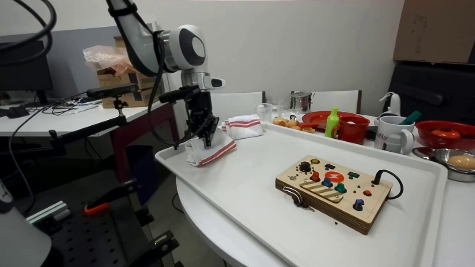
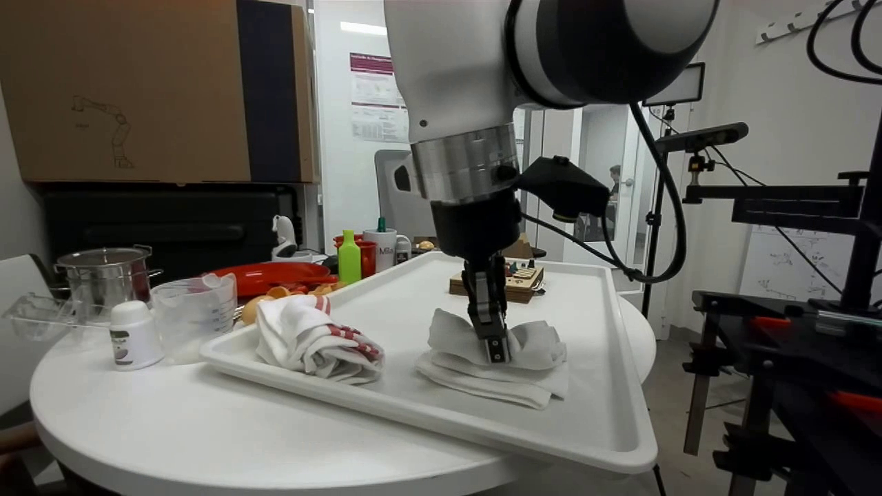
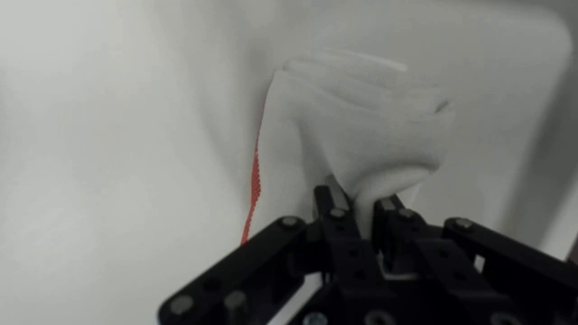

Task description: Use the white towel to wipe the table

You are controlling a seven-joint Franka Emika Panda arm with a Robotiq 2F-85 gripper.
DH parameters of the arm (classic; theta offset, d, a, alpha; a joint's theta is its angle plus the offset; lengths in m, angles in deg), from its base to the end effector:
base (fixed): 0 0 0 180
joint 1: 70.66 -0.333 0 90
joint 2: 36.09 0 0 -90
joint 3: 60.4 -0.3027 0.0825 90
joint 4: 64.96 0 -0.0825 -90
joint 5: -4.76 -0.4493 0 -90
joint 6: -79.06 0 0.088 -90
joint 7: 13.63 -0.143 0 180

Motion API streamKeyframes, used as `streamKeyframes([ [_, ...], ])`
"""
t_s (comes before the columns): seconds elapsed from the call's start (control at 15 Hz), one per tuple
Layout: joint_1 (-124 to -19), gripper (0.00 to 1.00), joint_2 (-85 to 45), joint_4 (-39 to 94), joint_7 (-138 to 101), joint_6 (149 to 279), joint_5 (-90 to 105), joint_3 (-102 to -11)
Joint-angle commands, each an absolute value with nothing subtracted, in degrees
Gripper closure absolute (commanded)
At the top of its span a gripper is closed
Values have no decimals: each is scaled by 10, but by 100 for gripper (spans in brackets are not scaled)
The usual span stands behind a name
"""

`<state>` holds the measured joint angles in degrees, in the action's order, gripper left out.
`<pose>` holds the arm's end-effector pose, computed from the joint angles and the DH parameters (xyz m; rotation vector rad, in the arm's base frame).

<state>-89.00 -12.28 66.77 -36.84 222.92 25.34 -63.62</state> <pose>0.4810 0.1894 0.0446 2.8863 0.4080 -0.1788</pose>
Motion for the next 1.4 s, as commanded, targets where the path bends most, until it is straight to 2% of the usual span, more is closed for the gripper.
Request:
streamKeyframes([
  [0.0,-897,97,-132,672,-341,2241,231,-661],
  [0.4,-900,97,-121,653,-320,2239,222,-673],
  [1.33,-885,97,-120,668,-385,2223,280,-553],
])
